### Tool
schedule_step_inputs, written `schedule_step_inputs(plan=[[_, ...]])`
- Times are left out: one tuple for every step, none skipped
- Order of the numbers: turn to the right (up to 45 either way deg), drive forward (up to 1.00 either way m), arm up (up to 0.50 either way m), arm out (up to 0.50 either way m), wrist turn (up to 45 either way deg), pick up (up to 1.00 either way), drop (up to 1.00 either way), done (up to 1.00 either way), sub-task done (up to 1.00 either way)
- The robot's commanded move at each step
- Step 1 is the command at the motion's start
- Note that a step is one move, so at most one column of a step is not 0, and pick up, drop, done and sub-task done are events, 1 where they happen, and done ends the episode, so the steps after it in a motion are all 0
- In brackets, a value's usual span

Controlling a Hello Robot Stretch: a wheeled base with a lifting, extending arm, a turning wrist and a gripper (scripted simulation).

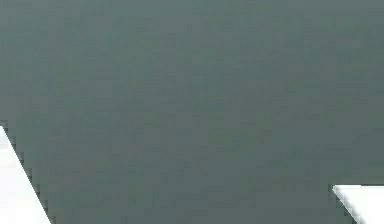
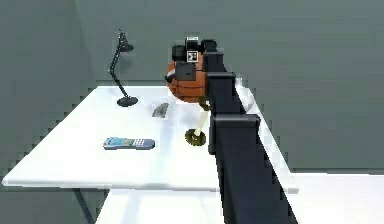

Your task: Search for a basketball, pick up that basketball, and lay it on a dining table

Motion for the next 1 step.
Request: schedule_step_inputs(plan=[[0.0,0.0,0.0,0.0,0.0,0.0,1.0,0.0,0.0]])
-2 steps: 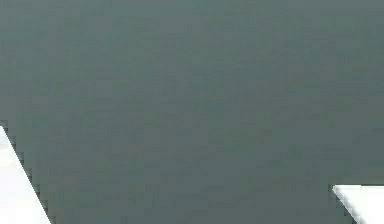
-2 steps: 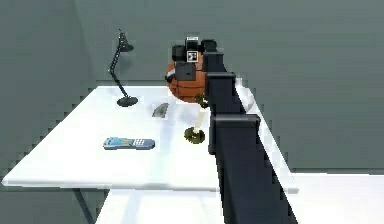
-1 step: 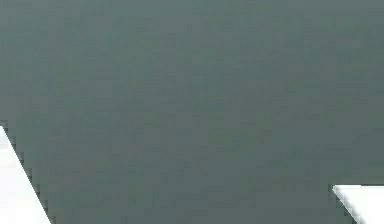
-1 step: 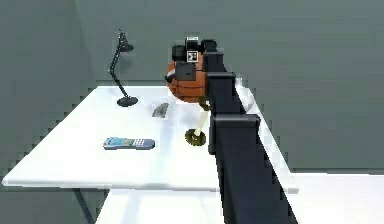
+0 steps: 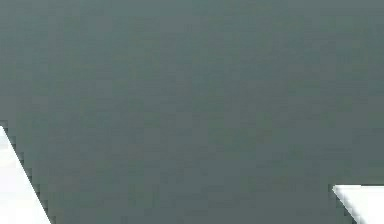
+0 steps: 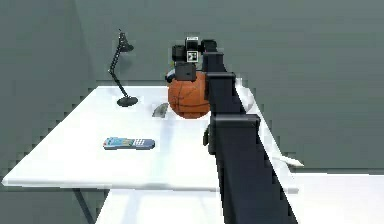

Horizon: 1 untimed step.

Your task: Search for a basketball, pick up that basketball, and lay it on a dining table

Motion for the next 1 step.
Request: schedule_step_inputs(plan=[[0.0,0.0,0.0,-0.1,0.0,0.0,0.0,0.0,0.0]])
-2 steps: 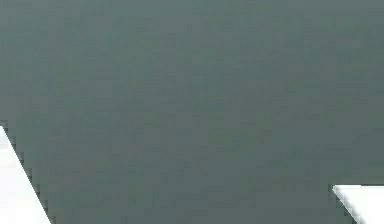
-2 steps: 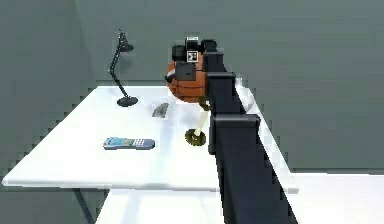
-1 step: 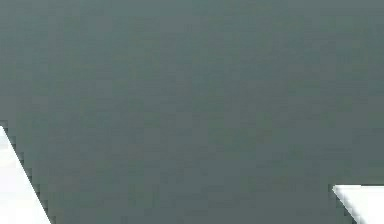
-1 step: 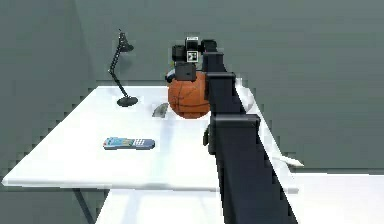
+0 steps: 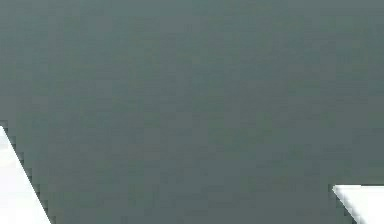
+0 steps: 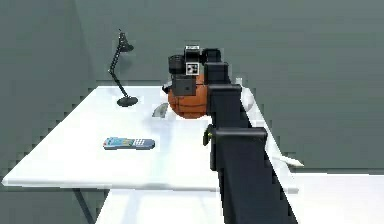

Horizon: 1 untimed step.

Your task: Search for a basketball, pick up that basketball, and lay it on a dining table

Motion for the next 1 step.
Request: schedule_step_inputs(plan=[[0.0,0.0,0.0,0.0,0.0,0.0,0.0,1.0,0.0]])
